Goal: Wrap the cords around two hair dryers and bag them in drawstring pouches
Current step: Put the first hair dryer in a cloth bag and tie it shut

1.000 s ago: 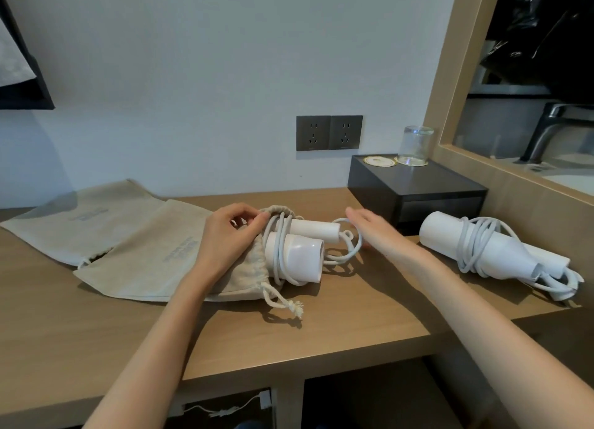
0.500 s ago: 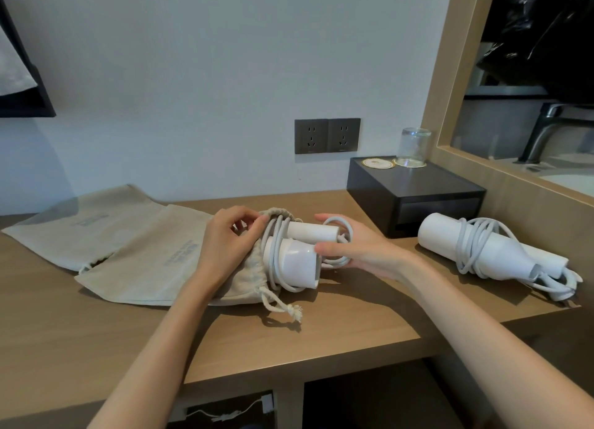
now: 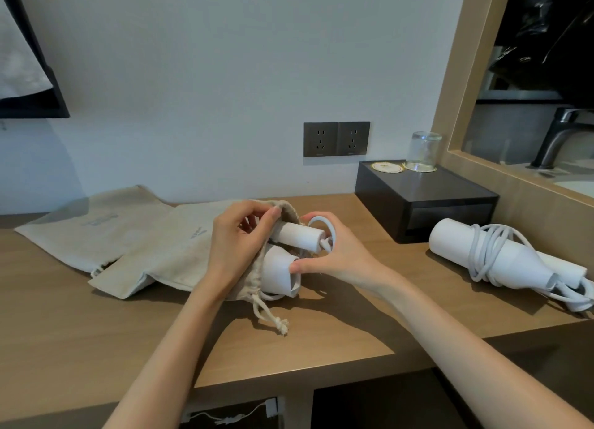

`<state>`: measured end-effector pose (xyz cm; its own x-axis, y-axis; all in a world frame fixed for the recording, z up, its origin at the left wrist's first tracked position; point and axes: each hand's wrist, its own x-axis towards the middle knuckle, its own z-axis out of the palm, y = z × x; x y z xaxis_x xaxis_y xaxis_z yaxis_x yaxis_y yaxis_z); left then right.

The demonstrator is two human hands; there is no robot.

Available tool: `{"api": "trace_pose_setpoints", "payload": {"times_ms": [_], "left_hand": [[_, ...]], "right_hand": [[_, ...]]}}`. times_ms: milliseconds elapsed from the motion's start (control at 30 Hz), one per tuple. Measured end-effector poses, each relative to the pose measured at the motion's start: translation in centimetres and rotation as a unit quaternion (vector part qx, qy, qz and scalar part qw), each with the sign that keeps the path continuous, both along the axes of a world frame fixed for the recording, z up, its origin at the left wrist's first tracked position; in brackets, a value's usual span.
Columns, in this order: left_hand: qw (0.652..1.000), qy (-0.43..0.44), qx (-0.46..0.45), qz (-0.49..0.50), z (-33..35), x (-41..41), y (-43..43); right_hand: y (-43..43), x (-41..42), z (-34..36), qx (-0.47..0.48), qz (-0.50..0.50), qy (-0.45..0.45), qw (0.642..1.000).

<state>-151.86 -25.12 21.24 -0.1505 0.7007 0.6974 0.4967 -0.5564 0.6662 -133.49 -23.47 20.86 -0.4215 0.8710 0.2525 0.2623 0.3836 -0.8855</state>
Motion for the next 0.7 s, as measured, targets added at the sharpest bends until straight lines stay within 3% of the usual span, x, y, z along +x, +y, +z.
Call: {"api": "trace_pose_setpoints", "payload": {"times_ms": [167,367,600,700], "left_hand": [[0.999,0.038,0.034,-0.006,0.0,0.2,0.1],[0.976,0.172,0.022,0.132,-2.2,-2.0,-0.6],[0.958,0.205,-0.031,0.198,-4.1,-4.2,-5.7],[0.943,0.203,-0.106,0.241,-4.8,-4.1,-7.4]], "right_hand": [[-0.4,-2.6,-0.3,-0.042,-0.056,0.064,0.996],[-0.4,-4.3,-1.4,-0.114,-0.059,0.102,0.986],[-1.9,-4.2,-1.7,-0.023,-0.025,0.043,0.998],[-2.9,-4.2,-2.1,-0.004,0.014,0.042,0.999]]}}
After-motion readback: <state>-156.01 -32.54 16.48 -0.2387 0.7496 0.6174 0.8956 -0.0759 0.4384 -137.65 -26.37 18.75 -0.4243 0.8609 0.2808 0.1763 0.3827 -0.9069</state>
